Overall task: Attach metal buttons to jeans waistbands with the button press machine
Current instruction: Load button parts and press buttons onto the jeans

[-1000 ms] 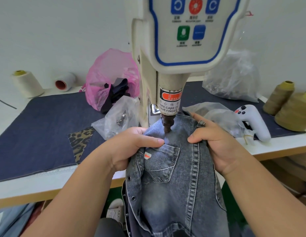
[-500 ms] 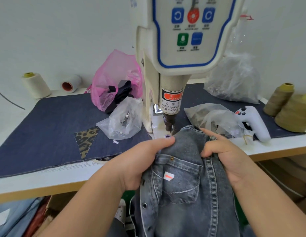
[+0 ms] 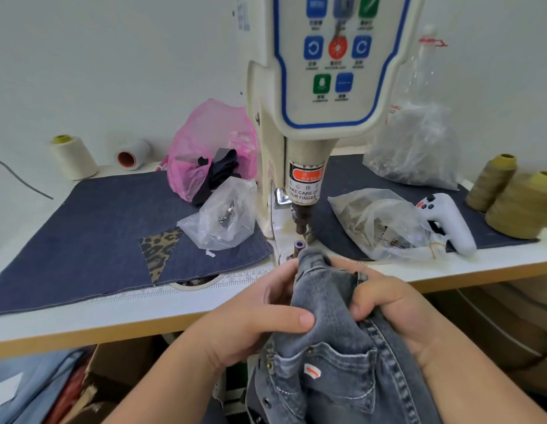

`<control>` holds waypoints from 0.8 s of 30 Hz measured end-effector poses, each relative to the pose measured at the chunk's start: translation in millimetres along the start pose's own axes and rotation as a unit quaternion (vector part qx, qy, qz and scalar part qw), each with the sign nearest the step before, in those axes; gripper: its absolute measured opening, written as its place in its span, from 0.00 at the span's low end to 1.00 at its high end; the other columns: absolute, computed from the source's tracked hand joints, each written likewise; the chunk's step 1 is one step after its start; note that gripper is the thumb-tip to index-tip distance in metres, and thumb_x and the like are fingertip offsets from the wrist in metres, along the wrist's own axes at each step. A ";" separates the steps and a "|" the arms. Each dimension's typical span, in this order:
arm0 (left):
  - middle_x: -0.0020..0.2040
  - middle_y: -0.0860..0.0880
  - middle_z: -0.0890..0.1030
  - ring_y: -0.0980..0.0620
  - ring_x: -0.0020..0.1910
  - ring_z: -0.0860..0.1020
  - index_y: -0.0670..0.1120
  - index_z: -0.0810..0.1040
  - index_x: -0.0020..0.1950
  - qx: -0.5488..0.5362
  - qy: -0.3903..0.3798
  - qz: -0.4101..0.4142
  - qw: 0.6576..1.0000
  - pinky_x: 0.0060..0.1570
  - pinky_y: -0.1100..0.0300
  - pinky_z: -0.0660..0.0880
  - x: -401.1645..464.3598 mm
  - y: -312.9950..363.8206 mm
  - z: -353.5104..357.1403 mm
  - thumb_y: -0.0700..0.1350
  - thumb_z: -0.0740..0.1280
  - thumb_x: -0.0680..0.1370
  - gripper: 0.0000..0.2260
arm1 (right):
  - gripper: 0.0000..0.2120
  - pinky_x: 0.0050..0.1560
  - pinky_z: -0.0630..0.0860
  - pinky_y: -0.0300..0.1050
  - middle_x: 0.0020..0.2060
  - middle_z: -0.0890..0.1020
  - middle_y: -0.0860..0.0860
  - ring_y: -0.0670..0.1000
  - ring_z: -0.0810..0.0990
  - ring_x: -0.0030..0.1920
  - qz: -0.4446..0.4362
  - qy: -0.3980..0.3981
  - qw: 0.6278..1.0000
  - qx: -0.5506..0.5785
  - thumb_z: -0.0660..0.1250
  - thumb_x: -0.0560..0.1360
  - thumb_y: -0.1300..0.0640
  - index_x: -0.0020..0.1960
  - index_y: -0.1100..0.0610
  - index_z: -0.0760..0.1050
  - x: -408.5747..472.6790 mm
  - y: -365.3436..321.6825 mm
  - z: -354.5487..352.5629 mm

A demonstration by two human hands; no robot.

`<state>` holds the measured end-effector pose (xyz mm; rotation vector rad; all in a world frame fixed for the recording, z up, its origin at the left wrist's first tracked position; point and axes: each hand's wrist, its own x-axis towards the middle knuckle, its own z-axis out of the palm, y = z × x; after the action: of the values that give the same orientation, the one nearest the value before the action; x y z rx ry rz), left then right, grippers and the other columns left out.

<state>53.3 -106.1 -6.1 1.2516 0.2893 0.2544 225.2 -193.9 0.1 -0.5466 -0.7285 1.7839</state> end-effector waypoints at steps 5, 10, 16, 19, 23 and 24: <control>0.46 0.34 0.82 0.42 0.42 0.80 0.38 0.83 0.50 0.043 0.106 -0.045 0.992 0.46 0.53 0.77 -10.6 -1.4 -22.2 0.45 0.74 0.65 0.17 | 0.24 0.42 0.80 0.51 0.42 0.81 0.64 0.61 0.82 0.40 -0.005 0.160 0.977 -0.141 0.61 0.57 0.71 0.50 0.66 0.82 4.7 -9.6 -12.8; 0.53 0.34 0.82 0.40 0.46 0.82 0.38 0.83 0.56 -0.033 0.171 -0.042 0.984 0.50 0.49 0.78 -4.7 8.4 -36.8 0.40 0.68 0.68 0.17 | 0.16 0.40 0.81 0.50 0.41 0.83 0.63 0.59 0.83 0.37 -0.024 0.283 0.927 -0.246 0.70 0.61 0.71 0.44 0.56 0.85 24.2 -16.4 -21.4; 0.39 0.38 0.81 0.42 0.34 0.81 0.39 0.84 0.46 -0.077 0.271 -0.059 0.958 0.38 0.52 0.80 17.6 20.1 -36.8 0.31 0.60 0.74 0.13 | 0.14 0.43 0.81 0.50 0.45 0.85 0.58 0.57 0.84 0.43 0.001 0.232 0.922 -0.309 0.75 0.63 0.56 0.49 0.50 0.82 28.8 -12.4 -23.3; 0.44 0.36 0.80 0.39 0.40 0.80 0.36 0.79 0.57 -0.064 0.292 -0.103 0.949 0.46 0.45 0.79 24.6 22.2 -37.0 0.33 0.62 0.75 0.13 | 0.26 0.52 0.81 0.54 0.53 0.85 0.56 0.58 0.85 0.52 0.031 0.210 0.904 -0.370 0.81 0.58 0.50 0.55 0.44 0.80 22.6 -8.5 -27.9; 0.48 0.37 0.84 0.41 0.40 0.84 0.42 0.84 0.51 -0.067 0.253 -0.152 0.953 0.42 0.47 0.82 30.7 31.2 -38.0 0.42 0.67 0.79 0.07 | 0.19 0.44 0.81 0.48 0.47 0.86 0.53 0.54 0.85 0.46 -0.052 0.246 0.915 -0.316 0.78 0.59 0.60 0.49 0.48 0.83 23.8 -11.7 -33.7; 0.48 0.37 0.84 0.42 0.39 0.84 0.43 0.83 0.51 -0.066 0.246 -0.154 0.955 0.41 0.47 0.82 32.4 33.9 -38.5 0.42 0.67 0.79 0.06 | 0.18 0.41 0.81 0.46 0.45 0.86 0.53 0.53 0.85 0.44 -0.070 0.251 0.918 -0.301 0.76 0.60 0.62 0.47 0.49 0.83 24.3 -14.1 -34.0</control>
<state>69.1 -50.6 12.9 0.9789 0.8756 0.3092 249.9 -160.4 -14.3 -1.2751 -0.9156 1.1836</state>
